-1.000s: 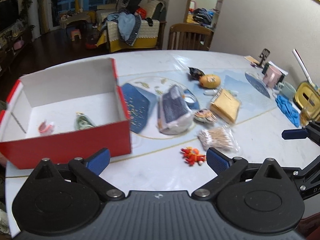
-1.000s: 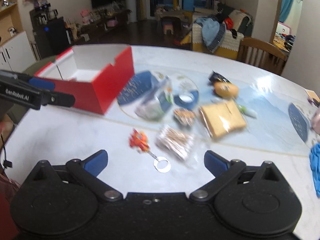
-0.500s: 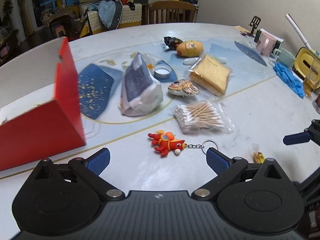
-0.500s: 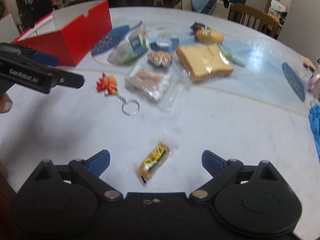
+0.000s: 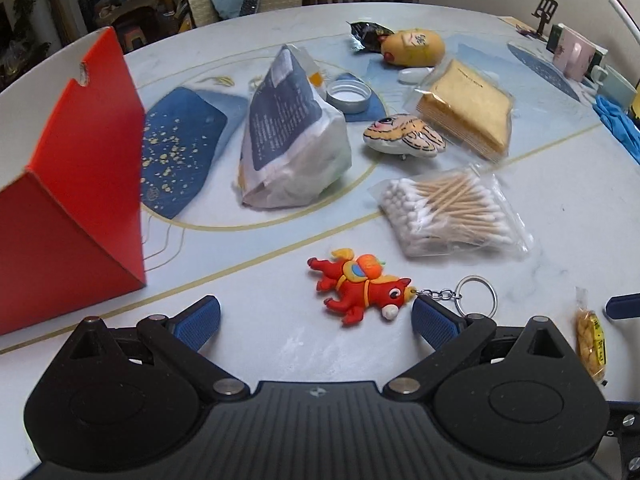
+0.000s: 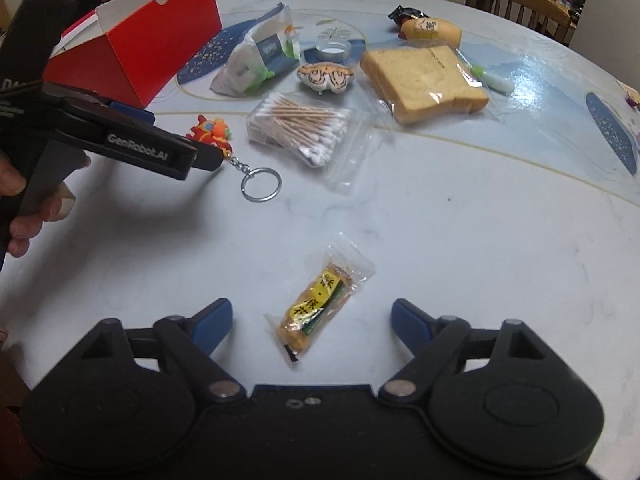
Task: Organize objects
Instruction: 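Grasp the red dragon keychain with the left tool while the right tool grasps the yellow snack packet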
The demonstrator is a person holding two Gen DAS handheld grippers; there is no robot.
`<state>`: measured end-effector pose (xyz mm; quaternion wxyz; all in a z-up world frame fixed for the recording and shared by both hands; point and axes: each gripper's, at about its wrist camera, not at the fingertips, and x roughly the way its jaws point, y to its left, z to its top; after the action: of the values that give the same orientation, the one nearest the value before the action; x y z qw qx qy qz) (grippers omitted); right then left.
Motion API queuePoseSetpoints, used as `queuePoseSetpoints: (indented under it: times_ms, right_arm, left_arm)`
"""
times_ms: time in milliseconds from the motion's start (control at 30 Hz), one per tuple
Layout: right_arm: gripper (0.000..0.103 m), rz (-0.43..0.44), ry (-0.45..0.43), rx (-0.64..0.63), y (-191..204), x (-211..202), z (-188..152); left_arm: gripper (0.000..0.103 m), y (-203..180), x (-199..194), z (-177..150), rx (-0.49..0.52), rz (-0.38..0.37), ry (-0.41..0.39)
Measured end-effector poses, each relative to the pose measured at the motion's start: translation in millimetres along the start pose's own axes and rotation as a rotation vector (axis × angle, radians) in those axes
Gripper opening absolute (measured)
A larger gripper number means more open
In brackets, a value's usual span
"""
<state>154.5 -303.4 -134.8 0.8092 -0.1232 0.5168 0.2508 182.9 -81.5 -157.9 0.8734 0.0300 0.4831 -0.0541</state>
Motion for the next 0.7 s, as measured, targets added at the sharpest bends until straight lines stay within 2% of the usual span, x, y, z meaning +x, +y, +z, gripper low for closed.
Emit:
queuePoseSetpoints:
  times_ms: [167, 367, 433, 533, 600, 633, 700]
  right_arm:
    - [0.081, 0.001, -0.001, -0.021, 3, 1, 0]
    - [0.069, -0.015, -0.010, -0.039, 5, 1, 2]
    - [0.066, -0.026, -0.012, -0.041, 6, 1, 2]
    - [0.059, -0.040, -0.017, -0.038, 5, 0, 2]
    - [0.054, -0.048, -0.019, -0.039, 6, 0, 3]
    - [0.052, -0.048, -0.020, -0.039, 6, 0, 3]
    - [0.043, -0.054, -0.023, -0.039, 7, 0, 4]
  left_arm:
    - [0.103, -3, 2, 2, 0.035, -0.008, -0.027]
    - [0.100, -1, 4, 4, 0.042, -0.029, -0.036]
    - [0.095, -3, 2, 4, 0.054, -0.037, -0.046]
    - [0.082, -8, -1, 4, 0.076, -0.051, -0.055]
    - [0.060, -11, -4, 4, 0.090, -0.060, -0.063]
    - [0.060, -12, -5, 4, 0.096, -0.062, -0.064]
    - [0.060, -12, -6, 6, 0.092, -0.063, -0.058]
